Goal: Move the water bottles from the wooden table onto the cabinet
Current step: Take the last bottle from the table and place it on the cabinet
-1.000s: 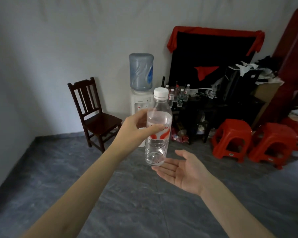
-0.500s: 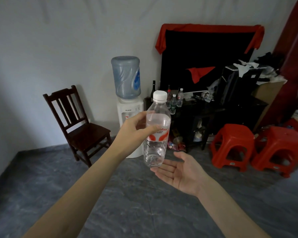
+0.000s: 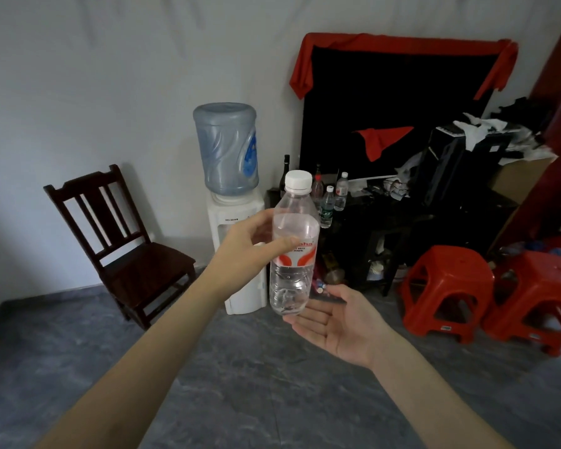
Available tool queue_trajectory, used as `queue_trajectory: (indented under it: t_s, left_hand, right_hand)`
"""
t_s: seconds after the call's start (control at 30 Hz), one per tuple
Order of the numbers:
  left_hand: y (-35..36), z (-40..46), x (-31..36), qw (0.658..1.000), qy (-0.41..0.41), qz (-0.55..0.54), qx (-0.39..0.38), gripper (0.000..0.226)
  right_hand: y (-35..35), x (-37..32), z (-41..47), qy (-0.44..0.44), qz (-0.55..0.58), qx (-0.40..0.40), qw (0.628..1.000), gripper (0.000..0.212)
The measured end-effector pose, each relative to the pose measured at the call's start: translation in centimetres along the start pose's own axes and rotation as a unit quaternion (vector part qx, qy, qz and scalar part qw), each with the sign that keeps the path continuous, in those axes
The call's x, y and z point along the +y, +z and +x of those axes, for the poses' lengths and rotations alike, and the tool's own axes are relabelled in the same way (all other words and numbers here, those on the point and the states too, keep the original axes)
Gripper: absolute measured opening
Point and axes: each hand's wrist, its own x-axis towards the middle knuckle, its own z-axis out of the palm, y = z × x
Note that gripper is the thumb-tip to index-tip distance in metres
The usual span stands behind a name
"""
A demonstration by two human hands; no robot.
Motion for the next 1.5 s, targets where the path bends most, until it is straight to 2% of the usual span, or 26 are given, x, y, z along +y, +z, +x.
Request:
queue_trajectory:
  t_s: [0.3, 0.37, 0.5, 0.63, 0.87, 1.0, 1.27, 1.5]
  left_hand:
    - [-5.4, 12.2, -5.3, 0.999, 0.024, 0.023, 0.004, 0.059]
    - [-5.9, 14.7, -6.2, 0.999, 0.027, 0.032, -0.001, 0.058]
    - [-6.1, 19.1, -8.2, 0.999, 0.025, 0.037, -0.025, 0.040]
    - [-5.8, 23.7, -9.8, 0.999, 0.030, 0.028, -0.035, 0.047]
    - [-4.0, 33.7, -13.7, 0.998, 0.024, 0.017, -0.053, 0.041]
    - [-1.9, 40.6, -15.8, 0.998, 0.035, 0.010, -0.048, 0.046]
    - [2.2, 53.0, -17.8, 0.998, 0.040, 0.003, -0.054, 0.039]
    - [4.9, 60.1, -20.6, 0.994, 0.030, 0.016, -0.108, 0.043]
  right_hand:
    - [3.8, -8.4, 11.1, -0.005, -0.028, 0.001, 1.000, 0.053]
    - [4.1, -9.8, 12.9, -0.006, -0.027, 0.002, 1.000, 0.053]
    - [4.0, -12.5, 15.6, -0.010, -0.024, 0.013, 1.000, 0.054]
    - [3.3, -16.1, 18.2, -0.017, -0.016, 0.027, 0.999, 0.054]
    - [0.5, -23.6, 24.6, -0.024, -0.009, 0.036, 0.999, 0.054]
    - [-1.6, -29.5, 28.4, -0.032, -0.003, 0.037, 0.999, 0.054]
    - [-6.3, -40.4, 34.2, -0.034, 0.012, 0.048, 0.998, 0.053]
    - [-10.0, -45.5, 38.0, -0.039, 0.044, 0.095, 0.994, 0.049]
